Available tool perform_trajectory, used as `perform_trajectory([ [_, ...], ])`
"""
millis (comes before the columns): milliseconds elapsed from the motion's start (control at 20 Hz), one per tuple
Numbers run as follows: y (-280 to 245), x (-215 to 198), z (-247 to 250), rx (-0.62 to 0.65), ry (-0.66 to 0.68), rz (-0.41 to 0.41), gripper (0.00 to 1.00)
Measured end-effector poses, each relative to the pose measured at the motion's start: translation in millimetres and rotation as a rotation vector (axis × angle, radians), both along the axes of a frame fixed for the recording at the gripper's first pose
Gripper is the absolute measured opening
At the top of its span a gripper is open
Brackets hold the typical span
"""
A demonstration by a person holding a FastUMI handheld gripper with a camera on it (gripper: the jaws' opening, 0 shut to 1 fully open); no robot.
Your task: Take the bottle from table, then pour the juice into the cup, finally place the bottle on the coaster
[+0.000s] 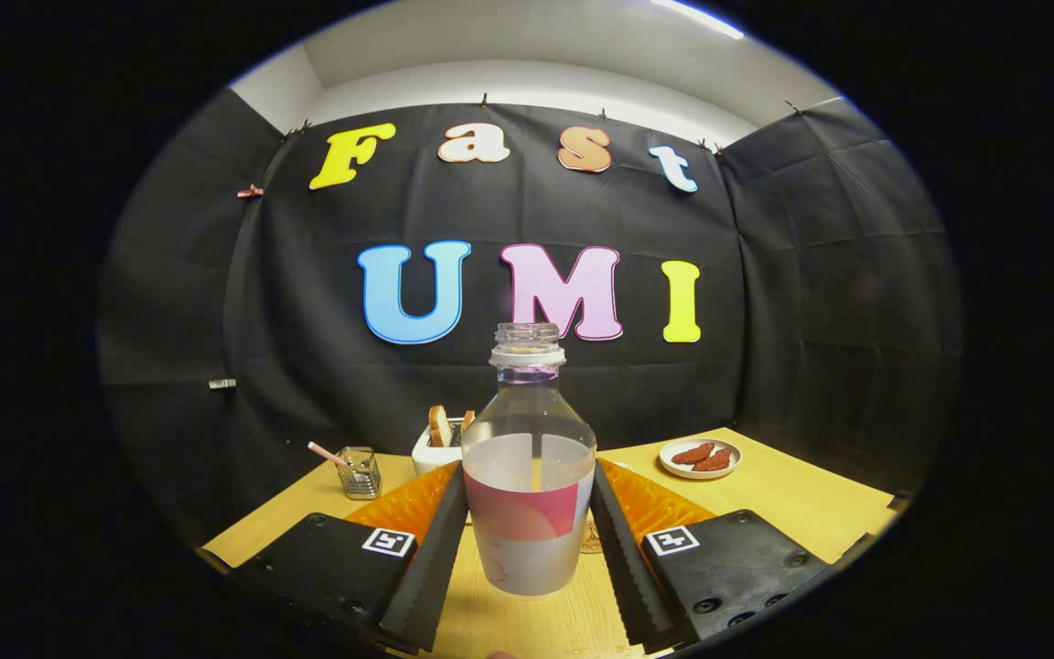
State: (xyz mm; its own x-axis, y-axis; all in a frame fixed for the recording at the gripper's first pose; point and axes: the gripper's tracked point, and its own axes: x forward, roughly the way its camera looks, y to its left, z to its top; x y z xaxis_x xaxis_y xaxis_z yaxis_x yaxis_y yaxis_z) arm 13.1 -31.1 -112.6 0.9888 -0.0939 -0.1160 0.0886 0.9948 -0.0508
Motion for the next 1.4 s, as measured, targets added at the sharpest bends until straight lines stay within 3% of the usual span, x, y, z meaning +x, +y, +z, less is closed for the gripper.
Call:
perform_trajectory([
  [250, -4.1, -6.5, -10.7, -0.012, 0.061, 0.043, 0.76],
  [750, -45.5, -13.4, -14.6, 0.166, 0.056, -0.021, 0.75],
  [950, -72.5, -14.2, -28.3, 0.369, 0.070, -0.076, 0.75],
  [1400, -103.6, -24.6, -61.3, 0.843, 0.107, -0.091, 0.75],
])
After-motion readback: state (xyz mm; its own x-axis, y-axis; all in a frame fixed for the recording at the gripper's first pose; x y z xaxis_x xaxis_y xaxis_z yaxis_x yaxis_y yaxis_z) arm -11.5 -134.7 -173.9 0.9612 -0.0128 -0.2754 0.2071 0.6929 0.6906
